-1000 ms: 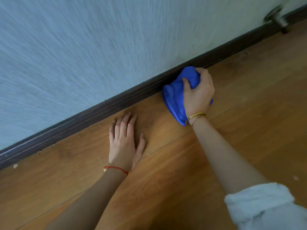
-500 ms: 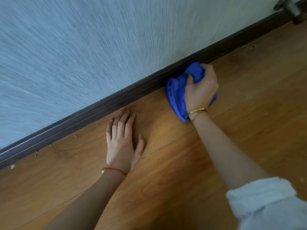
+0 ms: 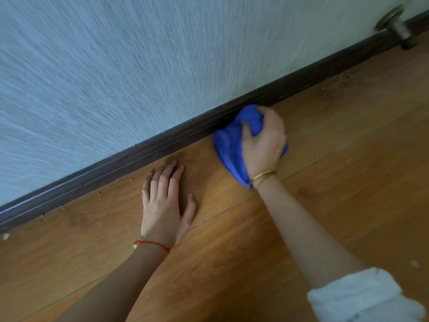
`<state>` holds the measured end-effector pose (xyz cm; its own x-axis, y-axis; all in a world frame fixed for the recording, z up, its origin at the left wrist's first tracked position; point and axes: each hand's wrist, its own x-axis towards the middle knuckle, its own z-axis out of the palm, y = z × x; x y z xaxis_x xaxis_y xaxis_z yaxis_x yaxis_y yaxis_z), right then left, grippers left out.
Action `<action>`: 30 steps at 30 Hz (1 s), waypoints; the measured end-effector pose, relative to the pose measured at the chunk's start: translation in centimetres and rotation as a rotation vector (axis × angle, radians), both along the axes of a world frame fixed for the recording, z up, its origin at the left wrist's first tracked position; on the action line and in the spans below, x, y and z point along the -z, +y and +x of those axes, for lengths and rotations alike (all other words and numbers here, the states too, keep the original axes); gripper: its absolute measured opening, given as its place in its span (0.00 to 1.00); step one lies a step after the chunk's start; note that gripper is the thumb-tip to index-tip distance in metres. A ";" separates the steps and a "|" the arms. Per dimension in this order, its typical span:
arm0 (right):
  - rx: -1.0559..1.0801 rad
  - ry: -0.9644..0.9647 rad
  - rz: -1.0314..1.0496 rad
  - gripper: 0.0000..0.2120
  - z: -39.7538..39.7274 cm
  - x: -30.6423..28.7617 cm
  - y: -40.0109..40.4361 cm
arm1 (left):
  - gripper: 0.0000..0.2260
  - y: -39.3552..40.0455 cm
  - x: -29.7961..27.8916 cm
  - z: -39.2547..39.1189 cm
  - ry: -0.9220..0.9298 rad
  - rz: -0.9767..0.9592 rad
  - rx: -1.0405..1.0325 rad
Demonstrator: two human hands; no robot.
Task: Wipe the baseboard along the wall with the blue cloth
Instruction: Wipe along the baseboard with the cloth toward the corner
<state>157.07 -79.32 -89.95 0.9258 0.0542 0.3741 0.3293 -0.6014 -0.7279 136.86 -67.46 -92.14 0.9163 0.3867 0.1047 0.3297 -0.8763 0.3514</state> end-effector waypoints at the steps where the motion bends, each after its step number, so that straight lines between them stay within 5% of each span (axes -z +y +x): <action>1: -0.098 -0.028 -0.038 0.13 -1.6 0.0 0.8 | 0.28 0.0 0.0 -0.1 0.004 0.004 0.000; 5: -0.231 -0.054 -0.115 0.11 -1.4 0.0 -0.2 | 0.28 0.1 -0.1 -0.2 0.014 0.000 -0.002; 10: 0.205 0.081 0.054 0.13 5.3 -1.3 -2.8 | 0.28 0.0 -0.1 0.0 0.004 0.013 -0.002; 18: -0.406 -0.080 -0.152 0.11 -4.2 -0.7 2.1 | 0.27 0.0 -0.1 -0.1 -0.020 0.016 -0.002; 25: 0.147 0.061 -0.011 0.13 4.4 -3.0 -2.8 | 0.28 0.1 -0.1 -0.1 0.013 -0.012 -0.001; 30: -0.127 0.081 0.004 0.12 -2.2 -2.2 1.1 | 0.28 0.0 0.0 -0.1 -0.003 -0.021 -0.005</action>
